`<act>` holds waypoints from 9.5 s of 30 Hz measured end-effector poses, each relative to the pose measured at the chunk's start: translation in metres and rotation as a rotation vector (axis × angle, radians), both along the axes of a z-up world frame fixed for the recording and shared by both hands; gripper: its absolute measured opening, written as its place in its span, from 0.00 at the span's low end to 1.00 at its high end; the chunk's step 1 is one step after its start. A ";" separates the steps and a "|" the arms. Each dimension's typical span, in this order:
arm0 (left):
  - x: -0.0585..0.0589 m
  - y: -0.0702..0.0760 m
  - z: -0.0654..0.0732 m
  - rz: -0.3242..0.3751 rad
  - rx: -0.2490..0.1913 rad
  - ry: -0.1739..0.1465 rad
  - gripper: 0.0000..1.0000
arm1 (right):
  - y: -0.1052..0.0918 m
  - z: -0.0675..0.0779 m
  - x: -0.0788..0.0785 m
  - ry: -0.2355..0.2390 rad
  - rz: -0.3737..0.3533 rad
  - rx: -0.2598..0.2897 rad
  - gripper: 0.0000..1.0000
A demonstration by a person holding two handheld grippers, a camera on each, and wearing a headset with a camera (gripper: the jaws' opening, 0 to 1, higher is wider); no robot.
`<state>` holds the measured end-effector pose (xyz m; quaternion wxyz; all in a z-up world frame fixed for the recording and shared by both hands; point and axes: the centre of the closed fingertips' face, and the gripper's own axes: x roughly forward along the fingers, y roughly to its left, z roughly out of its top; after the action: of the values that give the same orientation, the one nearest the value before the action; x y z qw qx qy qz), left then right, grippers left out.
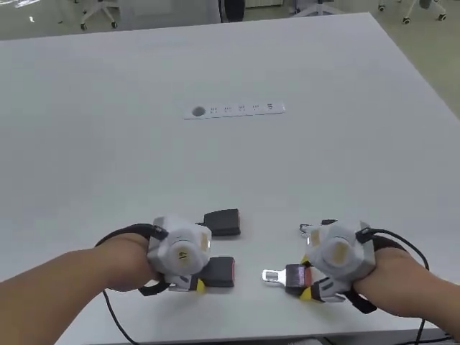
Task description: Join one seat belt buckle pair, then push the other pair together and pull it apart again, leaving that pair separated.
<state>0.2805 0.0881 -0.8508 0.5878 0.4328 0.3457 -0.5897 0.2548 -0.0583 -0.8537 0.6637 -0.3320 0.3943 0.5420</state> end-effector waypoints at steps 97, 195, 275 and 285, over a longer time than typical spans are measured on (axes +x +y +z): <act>0.002 0.003 -0.003 -0.017 0.001 0.029 0.32 | 0.075 0.002 0.017 -0.056 0.041 0.087 0.32; 0.098 -0.025 0.004 -0.058 0.041 -0.055 0.32 | -0.083 0.010 0.082 -0.023 -0.002 -0.031 0.32; 0.101 -0.025 -0.003 -0.007 0.044 0.011 0.31 | 0.066 0.008 0.118 -0.057 0.106 0.057 0.29; 0.101 -0.025 -0.003 0.005 0.039 0.010 0.31 | 0.045 0.008 0.114 -0.053 0.103 0.044 0.29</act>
<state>0.3813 0.0629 -0.8534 0.5789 0.4403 0.3612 -0.5835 0.3691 -0.0132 -0.8461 0.6523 -0.3514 0.3468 0.5751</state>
